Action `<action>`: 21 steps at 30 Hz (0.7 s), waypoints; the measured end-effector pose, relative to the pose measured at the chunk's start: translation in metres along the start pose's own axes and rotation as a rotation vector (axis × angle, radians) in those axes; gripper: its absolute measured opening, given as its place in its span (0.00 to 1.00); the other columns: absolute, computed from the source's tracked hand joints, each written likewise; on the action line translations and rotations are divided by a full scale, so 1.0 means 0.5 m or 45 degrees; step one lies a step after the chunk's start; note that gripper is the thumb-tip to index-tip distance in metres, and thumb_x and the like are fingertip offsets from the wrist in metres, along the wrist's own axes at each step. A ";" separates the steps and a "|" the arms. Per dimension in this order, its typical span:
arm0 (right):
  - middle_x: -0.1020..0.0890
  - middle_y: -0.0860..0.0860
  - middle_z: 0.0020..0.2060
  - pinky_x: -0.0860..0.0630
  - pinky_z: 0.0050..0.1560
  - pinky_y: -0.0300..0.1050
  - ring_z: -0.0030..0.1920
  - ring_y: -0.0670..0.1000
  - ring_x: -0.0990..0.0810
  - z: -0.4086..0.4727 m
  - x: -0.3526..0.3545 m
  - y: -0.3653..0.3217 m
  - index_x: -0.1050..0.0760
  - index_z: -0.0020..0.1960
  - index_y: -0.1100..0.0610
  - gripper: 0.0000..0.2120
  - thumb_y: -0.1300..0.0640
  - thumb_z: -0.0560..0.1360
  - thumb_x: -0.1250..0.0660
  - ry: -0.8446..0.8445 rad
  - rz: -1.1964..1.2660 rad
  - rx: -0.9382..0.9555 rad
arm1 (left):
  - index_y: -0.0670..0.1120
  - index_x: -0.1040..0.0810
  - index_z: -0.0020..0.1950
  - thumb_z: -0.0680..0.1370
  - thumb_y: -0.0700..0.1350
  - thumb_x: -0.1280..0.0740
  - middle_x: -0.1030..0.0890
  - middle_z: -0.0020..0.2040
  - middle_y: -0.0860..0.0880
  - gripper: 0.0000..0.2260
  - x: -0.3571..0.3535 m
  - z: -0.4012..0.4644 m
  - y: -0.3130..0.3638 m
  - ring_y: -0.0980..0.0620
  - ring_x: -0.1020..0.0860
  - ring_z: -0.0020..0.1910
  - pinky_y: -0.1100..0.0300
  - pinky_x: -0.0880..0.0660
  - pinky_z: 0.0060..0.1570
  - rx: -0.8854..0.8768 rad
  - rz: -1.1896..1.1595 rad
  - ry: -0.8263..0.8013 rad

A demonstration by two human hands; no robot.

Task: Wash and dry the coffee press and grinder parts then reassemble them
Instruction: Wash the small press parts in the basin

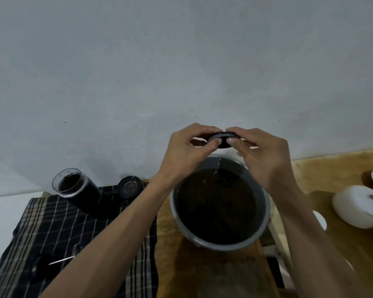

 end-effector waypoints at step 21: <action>0.16 0.44 0.53 0.20 0.62 0.43 0.49 0.40 0.16 -0.117 -0.183 0.153 0.15 0.48 0.43 0.20 0.67 0.69 0.20 -0.474 0.095 -0.418 | 0.50 0.13 0.44 0.67 0.46 0.16 0.14 0.55 0.51 0.10 0.048 -0.165 -0.248 0.53 0.16 0.57 0.53 0.21 0.63 0.744 -0.025 -0.252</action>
Point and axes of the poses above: each hand's wrist, its own z-axis towards the middle knuckle, its own x-axis out of the back of the hand, y = z × x, the point moved 5 cm from there along z, towards the middle knuckle
